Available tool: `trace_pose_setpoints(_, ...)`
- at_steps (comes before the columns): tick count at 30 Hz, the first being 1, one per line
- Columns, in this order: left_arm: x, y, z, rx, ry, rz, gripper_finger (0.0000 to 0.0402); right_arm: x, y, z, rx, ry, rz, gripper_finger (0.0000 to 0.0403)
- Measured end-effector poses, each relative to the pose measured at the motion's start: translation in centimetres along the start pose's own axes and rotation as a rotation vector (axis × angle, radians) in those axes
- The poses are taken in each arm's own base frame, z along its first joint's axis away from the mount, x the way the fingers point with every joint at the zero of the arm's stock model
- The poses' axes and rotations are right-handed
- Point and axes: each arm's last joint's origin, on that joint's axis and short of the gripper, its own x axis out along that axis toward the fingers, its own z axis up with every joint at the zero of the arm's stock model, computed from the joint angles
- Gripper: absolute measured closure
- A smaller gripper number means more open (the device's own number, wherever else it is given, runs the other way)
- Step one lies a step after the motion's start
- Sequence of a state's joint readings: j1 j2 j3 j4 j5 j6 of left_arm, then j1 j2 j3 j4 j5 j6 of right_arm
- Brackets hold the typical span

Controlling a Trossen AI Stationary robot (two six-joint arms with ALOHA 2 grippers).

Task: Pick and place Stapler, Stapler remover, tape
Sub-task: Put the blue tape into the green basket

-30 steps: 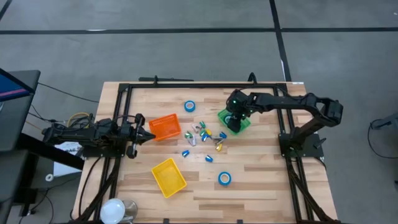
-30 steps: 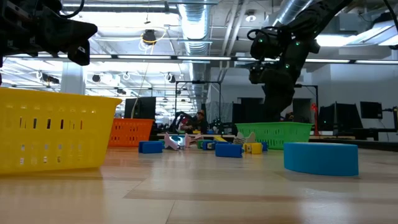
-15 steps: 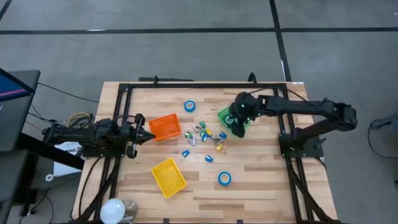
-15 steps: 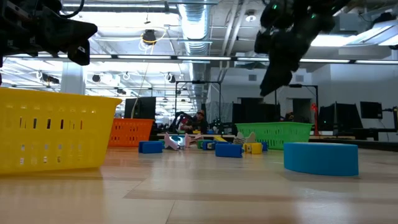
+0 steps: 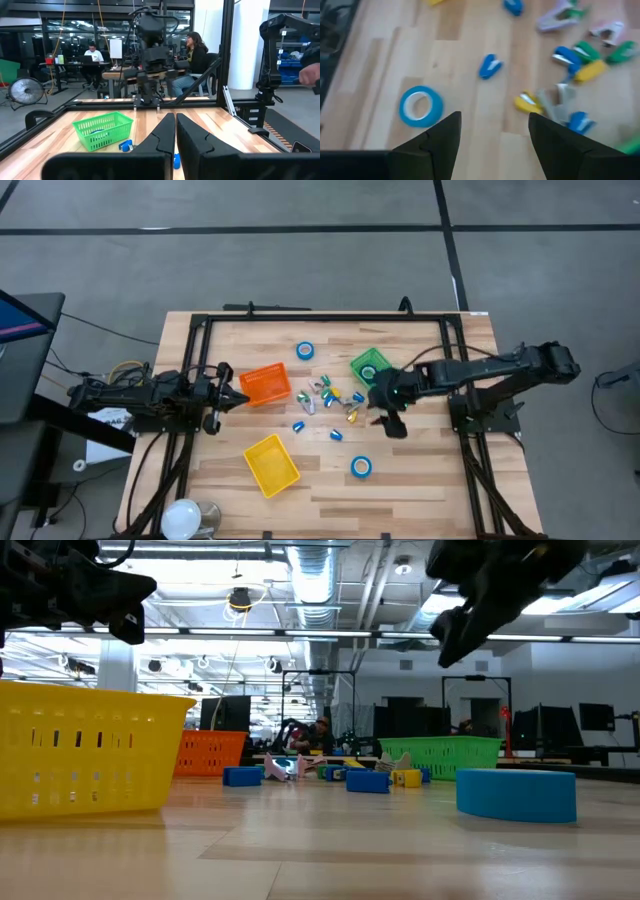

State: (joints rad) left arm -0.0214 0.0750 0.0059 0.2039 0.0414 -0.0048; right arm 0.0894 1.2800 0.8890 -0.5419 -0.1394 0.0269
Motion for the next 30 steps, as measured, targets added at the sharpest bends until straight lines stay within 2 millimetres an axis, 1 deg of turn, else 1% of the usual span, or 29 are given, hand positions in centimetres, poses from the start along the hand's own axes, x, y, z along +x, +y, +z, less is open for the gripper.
trace_pose_setpoints(5,0.0,0.0,0.0,0.0,0.0,0.0,0.0393,0.2,2.2,-0.1,-0.07,0.003,0.051,0.0179)
trace_pose_setpoints(13,0.0,0.0,0.0,0.0,0.0,0.0,0.0393,0.3,4.0,-0.3,-0.13,0.008,0.093,0.0181)
trace_pose_setpoints(18,0.0,0.0,0.0,0.0,0.0,0.0,0.0393,0.3,4.5,-0.4,-0.147,0.01,0.102,0.0181)
trace_pose_setpoints(23,0.0,0.0,0.0,0.0,0.0,0.0,0.0393,0.3,4.5,-0.4,-0.151,0.01,0.102,0.0182)
trace_pose_setpoints(30,0.0,0.0,0.0,0.0,0.0,0.0,0.0393,0.3,4.5,-0.4,-0.227,0.006,0.101,0.0182)
